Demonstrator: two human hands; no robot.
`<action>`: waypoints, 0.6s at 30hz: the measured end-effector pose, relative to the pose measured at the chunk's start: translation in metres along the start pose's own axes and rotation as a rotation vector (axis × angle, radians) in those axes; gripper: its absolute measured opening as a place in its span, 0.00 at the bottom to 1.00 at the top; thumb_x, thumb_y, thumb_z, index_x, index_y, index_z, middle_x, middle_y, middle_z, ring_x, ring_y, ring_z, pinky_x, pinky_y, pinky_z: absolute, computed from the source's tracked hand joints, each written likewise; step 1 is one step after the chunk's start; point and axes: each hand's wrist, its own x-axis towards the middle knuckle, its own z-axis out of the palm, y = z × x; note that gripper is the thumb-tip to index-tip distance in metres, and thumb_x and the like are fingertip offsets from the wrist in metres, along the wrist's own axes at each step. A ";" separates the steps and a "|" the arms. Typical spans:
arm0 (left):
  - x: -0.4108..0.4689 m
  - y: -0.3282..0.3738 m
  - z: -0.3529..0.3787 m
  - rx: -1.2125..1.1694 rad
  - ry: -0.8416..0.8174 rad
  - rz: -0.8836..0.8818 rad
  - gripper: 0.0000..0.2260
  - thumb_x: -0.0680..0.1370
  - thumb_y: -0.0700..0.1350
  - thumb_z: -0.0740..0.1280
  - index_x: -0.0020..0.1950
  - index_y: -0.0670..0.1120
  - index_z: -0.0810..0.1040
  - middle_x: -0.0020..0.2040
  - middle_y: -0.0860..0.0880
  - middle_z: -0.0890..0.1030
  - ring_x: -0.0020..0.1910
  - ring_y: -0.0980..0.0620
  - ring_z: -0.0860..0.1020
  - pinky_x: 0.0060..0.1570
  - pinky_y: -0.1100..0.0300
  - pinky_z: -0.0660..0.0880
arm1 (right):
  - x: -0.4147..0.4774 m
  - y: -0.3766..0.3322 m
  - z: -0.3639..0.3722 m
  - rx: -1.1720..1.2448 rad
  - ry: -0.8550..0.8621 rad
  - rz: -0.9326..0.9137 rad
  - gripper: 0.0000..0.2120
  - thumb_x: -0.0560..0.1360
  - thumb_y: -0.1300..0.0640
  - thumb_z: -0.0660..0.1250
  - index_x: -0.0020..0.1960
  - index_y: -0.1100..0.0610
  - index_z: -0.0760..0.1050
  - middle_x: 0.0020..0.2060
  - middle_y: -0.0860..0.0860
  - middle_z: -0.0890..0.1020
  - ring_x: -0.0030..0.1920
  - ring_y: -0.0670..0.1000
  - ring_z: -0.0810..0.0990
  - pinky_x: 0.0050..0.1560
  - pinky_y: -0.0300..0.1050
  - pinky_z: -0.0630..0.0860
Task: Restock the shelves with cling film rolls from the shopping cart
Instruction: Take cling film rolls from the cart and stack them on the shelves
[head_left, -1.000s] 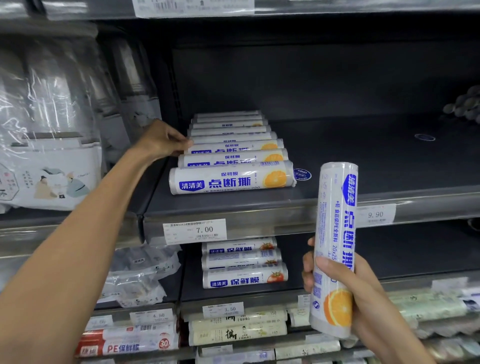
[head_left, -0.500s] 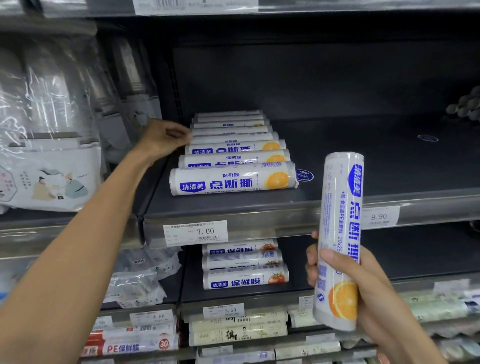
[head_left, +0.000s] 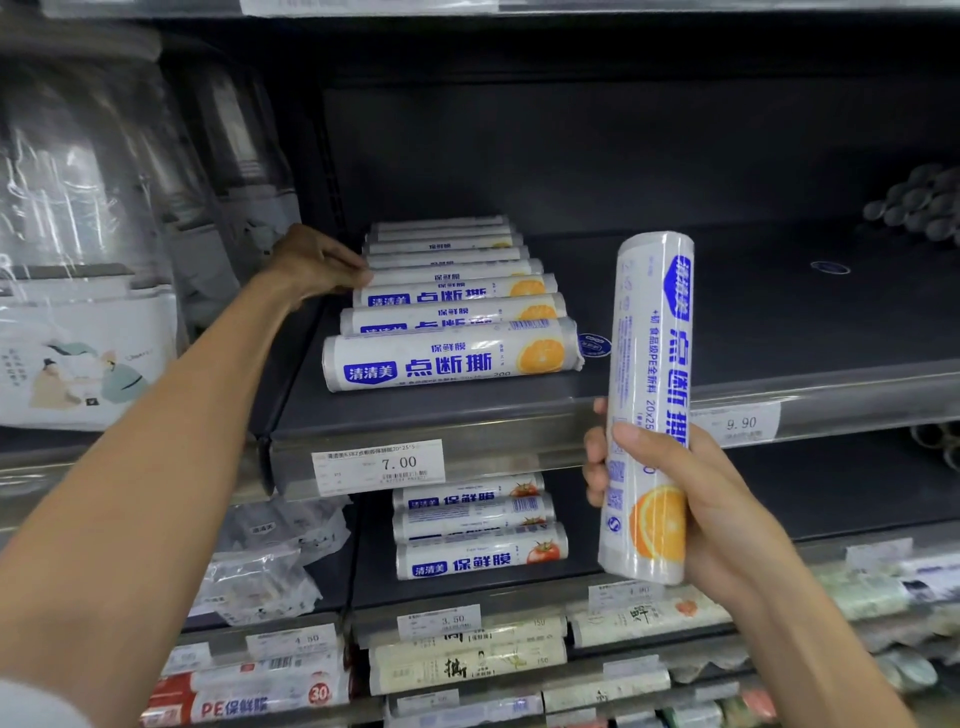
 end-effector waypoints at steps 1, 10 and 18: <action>0.001 -0.001 0.002 0.011 0.015 0.007 0.16 0.72 0.35 0.72 0.59 0.34 0.77 0.47 0.43 0.81 0.27 0.66 0.77 0.32 0.76 0.73 | 0.000 0.001 -0.001 0.002 0.003 0.002 0.34 0.54 0.48 0.82 0.56 0.58 0.75 0.37 0.56 0.79 0.34 0.51 0.78 0.36 0.42 0.77; 0.000 -0.009 0.001 -0.009 0.031 0.039 0.15 0.73 0.40 0.72 0.58 0.37 0.78 0.51 0.41 0.81 0.37 0.59 0.80 0.40 0.72 0.77 | -0.008 0.004 -0.006 -0.011 0.004 0.020 0.25 0.51 0.46 0.82 0.44 0.55 0.81 0.36 0.55 0.78 0.33 0.51 0.78 0.34 0.42 0.77; 0.008 -0.002 0.006 -0.025 0.107 0.008 0.12 0.76 0.39 0.69 0.59 0.38 0.78 0.54 0.40 0.80 0.48 0.50 0.78 0.56 0.54 0.76 | -0.008 0.001 -0.009 -0.007 0.035 0.016 0.28 0.50 0.46 0.83 0.45 0.56 0.80 0.36 0.56 0.78 0.33 0.51 0.78 0.35 0.42 0.77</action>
